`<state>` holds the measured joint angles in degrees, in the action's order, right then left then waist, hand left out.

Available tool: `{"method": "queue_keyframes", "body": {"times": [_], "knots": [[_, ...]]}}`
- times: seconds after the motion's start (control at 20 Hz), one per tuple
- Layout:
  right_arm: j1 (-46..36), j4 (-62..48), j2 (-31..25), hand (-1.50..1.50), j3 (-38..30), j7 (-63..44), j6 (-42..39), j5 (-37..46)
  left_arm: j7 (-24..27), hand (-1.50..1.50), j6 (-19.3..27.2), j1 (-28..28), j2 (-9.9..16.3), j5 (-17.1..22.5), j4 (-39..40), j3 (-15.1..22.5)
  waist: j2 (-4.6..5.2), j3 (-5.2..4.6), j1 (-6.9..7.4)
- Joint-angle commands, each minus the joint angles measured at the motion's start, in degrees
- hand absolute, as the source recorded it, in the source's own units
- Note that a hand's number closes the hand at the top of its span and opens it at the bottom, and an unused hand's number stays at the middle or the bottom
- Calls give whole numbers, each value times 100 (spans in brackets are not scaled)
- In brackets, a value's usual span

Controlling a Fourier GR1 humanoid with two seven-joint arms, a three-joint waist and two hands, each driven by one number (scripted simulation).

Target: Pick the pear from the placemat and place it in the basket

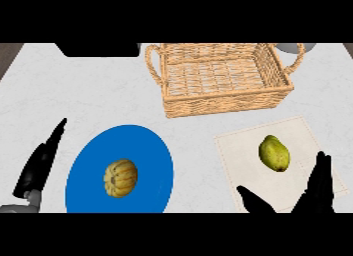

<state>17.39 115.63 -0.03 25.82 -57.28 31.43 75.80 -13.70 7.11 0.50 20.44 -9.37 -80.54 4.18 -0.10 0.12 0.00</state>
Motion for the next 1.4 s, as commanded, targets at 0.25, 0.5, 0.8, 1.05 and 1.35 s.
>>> {"method": "queue_keyframes", "body": {"times": [0.25, 0.5, 0.8, 1.05, 1.35], "knots": [[-511, -1099, -183, -150, -719, 317, 559, -1022, -170, 0, -77, 479, -215, -320, 392, -151, 16, -10, -23], [-603, -1433, -186, -150, -874, 589, 776, -1114, -106, 0, -298, -18, -299, -341, -52, -199, 9, -10, -2], [-908, -1958, 1, -150, -899, 367, 937, -936, -195, 0, -388, 11, -357, -464, -204, -417, 8, -11, 2], [-1137, -2459, -67, -150, -1448, 989, 880, -1675, -192, 0, -568, 49, -359, -469, -72, -567, 10, -11, 4], [-1319, -3019, -1, -150, -1382, 1241, 1324, -1748, -21, 0, -454, 0, -663, -649, 53, -572, 11, -11, 6]]}}
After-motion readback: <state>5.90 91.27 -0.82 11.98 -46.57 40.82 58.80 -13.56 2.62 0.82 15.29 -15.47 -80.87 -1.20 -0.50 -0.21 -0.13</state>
